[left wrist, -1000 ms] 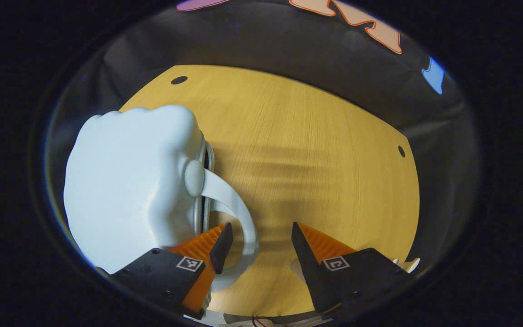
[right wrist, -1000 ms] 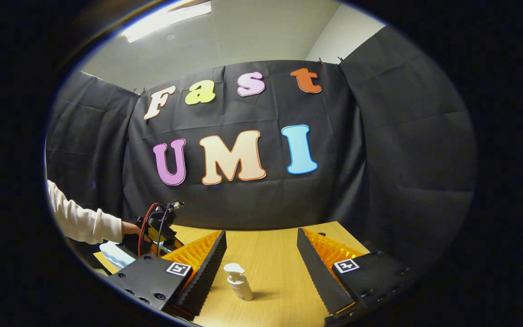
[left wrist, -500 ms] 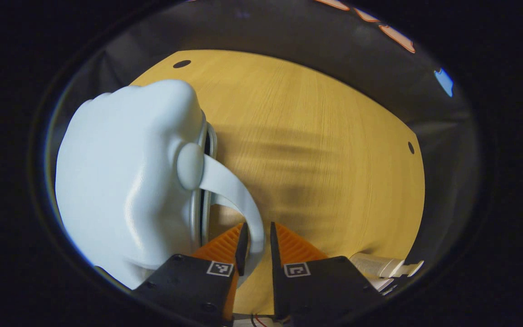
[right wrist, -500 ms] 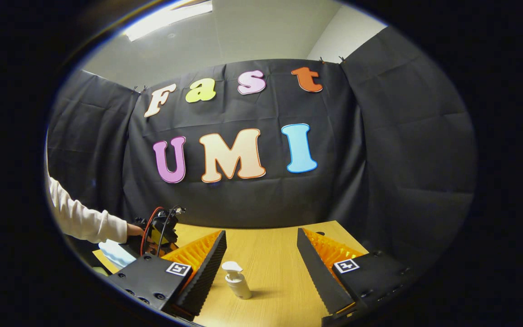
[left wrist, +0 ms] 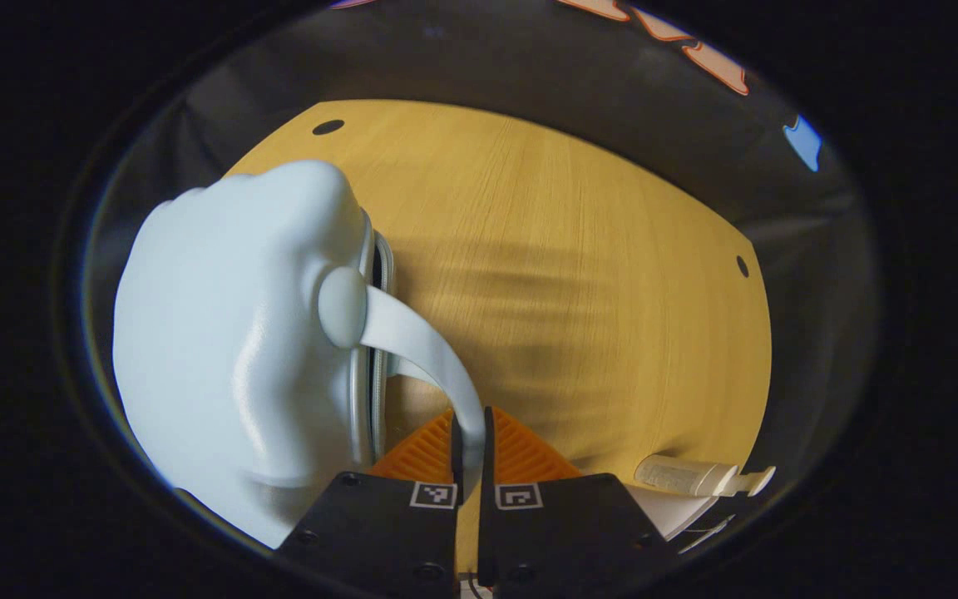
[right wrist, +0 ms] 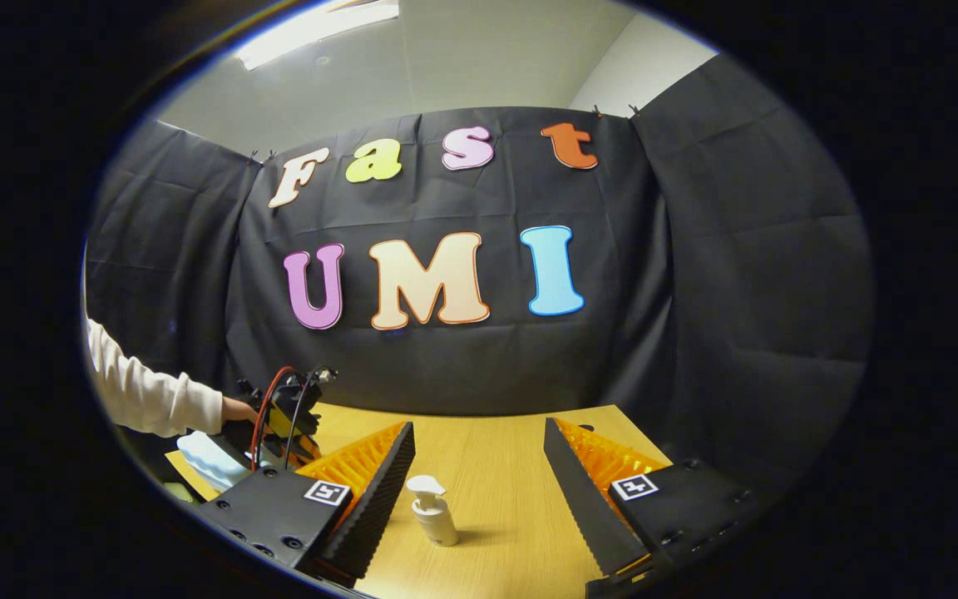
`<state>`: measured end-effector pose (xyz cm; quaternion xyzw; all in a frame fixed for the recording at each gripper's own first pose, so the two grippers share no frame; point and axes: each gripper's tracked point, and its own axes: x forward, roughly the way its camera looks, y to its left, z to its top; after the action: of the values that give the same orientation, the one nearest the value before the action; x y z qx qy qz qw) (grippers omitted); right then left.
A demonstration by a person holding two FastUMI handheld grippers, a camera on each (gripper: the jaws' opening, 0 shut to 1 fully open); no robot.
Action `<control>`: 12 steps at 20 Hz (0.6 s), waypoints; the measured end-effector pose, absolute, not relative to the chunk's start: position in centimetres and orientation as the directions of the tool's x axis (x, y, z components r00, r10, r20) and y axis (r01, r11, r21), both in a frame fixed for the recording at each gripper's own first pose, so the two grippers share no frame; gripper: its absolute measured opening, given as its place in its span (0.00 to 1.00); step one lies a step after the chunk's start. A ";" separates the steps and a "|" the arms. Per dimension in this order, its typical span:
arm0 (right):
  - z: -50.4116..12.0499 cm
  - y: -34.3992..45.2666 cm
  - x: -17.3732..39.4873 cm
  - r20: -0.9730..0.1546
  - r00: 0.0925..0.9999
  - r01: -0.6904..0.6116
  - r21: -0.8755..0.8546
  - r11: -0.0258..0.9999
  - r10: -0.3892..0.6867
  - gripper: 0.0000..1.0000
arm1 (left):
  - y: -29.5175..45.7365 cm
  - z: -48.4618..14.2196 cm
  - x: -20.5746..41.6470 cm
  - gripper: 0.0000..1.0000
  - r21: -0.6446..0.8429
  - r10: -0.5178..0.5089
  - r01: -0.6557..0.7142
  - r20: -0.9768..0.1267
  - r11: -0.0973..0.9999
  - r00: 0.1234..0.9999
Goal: First open the suitcase, pack the skin care products into it, and then close the suitcase.
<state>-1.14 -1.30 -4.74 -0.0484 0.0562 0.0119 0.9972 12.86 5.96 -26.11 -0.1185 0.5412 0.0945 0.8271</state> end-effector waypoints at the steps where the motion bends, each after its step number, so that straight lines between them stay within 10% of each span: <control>1: -4.8 -1.0 -1.1 -0.116 0.993 -0.035 -0.092 0.995 0.024 0.98 | 5.6 -25.4 13.0 0.01 -0.129 0.002 -0.289 -0.911 0.949 0.412; 12: -5.1 3.8 -0.8 -0.120 0.985 -0.134 -0.099 0.986 0.122 0.98 | 10.5 -8.2 10.6 0.01 -0.349 -0.096 -0.261 -0.743 0.900 0.663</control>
<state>-0.84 3.85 -5.12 -0.0534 0.0567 0.0645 0.9949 10.56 10.52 -8.21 -0.2185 0.4079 0.0465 0.8853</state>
